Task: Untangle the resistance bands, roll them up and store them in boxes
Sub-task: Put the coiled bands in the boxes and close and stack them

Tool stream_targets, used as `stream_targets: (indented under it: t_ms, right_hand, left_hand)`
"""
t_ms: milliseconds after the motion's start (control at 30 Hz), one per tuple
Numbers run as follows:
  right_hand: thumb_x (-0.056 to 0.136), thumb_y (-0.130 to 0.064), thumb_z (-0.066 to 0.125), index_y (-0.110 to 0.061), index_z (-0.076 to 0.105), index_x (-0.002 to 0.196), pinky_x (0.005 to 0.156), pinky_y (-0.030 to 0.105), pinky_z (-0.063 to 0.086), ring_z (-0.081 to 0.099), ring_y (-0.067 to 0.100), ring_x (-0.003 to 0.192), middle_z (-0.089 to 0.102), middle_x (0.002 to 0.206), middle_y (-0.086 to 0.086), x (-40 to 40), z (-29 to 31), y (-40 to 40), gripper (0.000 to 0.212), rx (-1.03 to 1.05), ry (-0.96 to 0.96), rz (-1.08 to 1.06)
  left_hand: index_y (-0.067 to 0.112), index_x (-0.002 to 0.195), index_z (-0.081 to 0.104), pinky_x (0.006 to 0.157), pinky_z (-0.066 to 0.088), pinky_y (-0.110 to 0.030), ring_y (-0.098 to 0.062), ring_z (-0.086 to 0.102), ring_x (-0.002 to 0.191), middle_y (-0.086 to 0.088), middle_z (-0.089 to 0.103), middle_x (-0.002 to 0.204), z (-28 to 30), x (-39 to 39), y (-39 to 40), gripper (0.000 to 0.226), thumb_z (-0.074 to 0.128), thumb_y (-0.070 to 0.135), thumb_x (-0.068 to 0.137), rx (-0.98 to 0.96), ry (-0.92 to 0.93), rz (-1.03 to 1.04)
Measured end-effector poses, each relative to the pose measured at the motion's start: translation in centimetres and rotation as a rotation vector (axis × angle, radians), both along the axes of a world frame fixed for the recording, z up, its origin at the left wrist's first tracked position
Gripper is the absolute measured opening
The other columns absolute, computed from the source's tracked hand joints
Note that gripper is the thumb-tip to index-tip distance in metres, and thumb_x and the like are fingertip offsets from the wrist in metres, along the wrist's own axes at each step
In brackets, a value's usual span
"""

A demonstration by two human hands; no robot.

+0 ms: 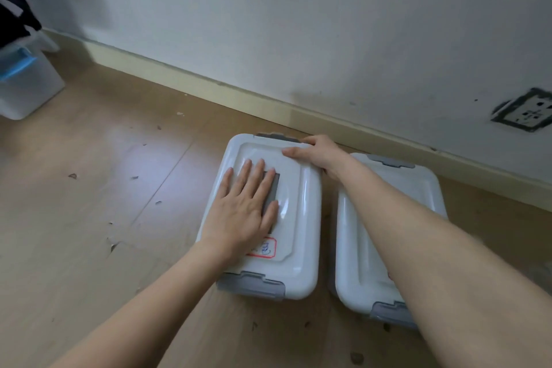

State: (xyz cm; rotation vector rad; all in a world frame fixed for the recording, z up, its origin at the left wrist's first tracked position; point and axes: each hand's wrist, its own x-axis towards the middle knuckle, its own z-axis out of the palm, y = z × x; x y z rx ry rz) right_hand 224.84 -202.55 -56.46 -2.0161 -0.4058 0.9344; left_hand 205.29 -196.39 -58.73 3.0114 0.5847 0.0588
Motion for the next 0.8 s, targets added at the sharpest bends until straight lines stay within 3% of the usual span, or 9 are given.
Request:
stream_targets:
  t_ms: [100,167,300,367,433,567,700,800]
  right_hand:
    - [0.067,-0.018,0.083,-0.016,0.059,0.096,0.064,0.023,0.047,0.060,0.014,0.081,0.063,0.098,0.003,-0.5,-0.9,0.0,0.038,0.173,-0.032,-0.120]
    - [0.068,-0.020,0.083,-0.017,0.058,0.089,0.069,0.025,0.046,0.058,0.017,0.085,0.062,0.093,0.000,-1.0,-0.8,0.1,0.032,0.186,-0.100,-0.113]
    - [0.075,-0.029,0.075,-0.018,0.062,0.094,0.089,0.029,0.042,0.051,0.023,0.107,0.060,0.109,0.008,-1.7,1.4,-0.5,0.025,-0.107,-0.422,-0.054]
    - [0.083,-0.022,0.065,-0.018,0.064,0.098,0.092,0.029,0.040,0.046,0.027,0.113,0.058,0.114,0.010,-2.5,3.0,-1.7,0.016,-0.263,-0.596,0.057]
    - [0.088,-0.019,0.056,-0.018,0.060,0.110,0.096,0.031,0.035,0.041,0.030,0.120,0.055,0.122,0.012,-4.0,4.4,-3.2,0.023,-0.380,-0.668,0.234]
    - [0.093,-0.029,0.054,-0.012,0.022,0.145,0.112,0.040,0.024,0.027,0.029,0.138,0.034,0.147,0.015,-6.1,5.5,-5.6,0.064,-0.442,-0.496,0.360]
    - [0.096,-0.028,0.049,-0.013,0.008,0.150,0.114,0.040,0.021,0.020,0.030,0.142,0.017,0.156,0.010,-5.3,5.1,-5.6,0.069,-0.429,-0.475,0.398]
    - [0.094,-0.033,0.048,-0.019,0.014,0.149,0.110,0.045,0.018,0.015,0.031,0.140,0.014,0.154,0.006,-4.8,4.4,-4.1,0.066,-0.537,-0.567,0.376]
  left_hand:
    - [0.025,0.148,-0.007,0.115,-0.014,-0.038,-0.018,-0.014,0.144,0.000,-0.010,0.157,0.0,0.0,-0.2,0.061,0.001,0.051,0.093,-0.003,0.007,0.007]
    - [0.025,0.148,-0.005,0.115,-0.014,-0.037,-0.017,-0.013,0.144,0.001,-0.008,0.157,0.1,0.1,-0.1,0.064,-0.001,0.051,0.090,-0.010,0.017,0.006]
    - [0.025,0.148,-0.006,0.114,-0.014,-0.036,-0.017,-0.014,0.144,0.002,-0.009,0.157,0.9,0.4,-0.5,0.058,0.015,0.046,0.098,-0.037,0.089,-0.014]
    - [0.024,0.148,-0.007,0.115,-0.011,-0.037,-0.018,-0.014,0.144,0.001,-0.011,0.157,2.0,1.0,-1.1,0.057,0.017,0.041,0.099,-0.101,0.176,-0.005]
    - [0.021,0.149,-0.005,0.116,-0.005,-0.037,-0.021,-0.012,0.144,-0.001,-0.011,0.158,3.7,1.9,-1.7,0.056,0.017,0.036,0.100,-0.185,0.278,0.013]
    - [0.019,0.149,-0.004,0.117,0.002,-0.040,-0.026,-0.009,0.145,-0.002,-0.011,0.158,5.5,1.8,-2.6,0.059,0.022,0.039,0.100,-0.229,0.424,-0.016]
    - [0.021,0.149,-0.007,0.116,-0.002,-0.040,-0.025,-0.013,0.144,-0.001,-0.013,0.157,3.9,1.0,-3.1,0.061,0.021,0.042,0.100,-0.215,0.364,0.012]
    - [0.024,0.148,-0.009,0.115,-0.008,-0.040,-0.023,-0.018,0.143,0.001,-0.016,0.157,2.8,0.8,-2.8,0.060,0.020,0.043,0.100,-0.244,0.336,0.015]
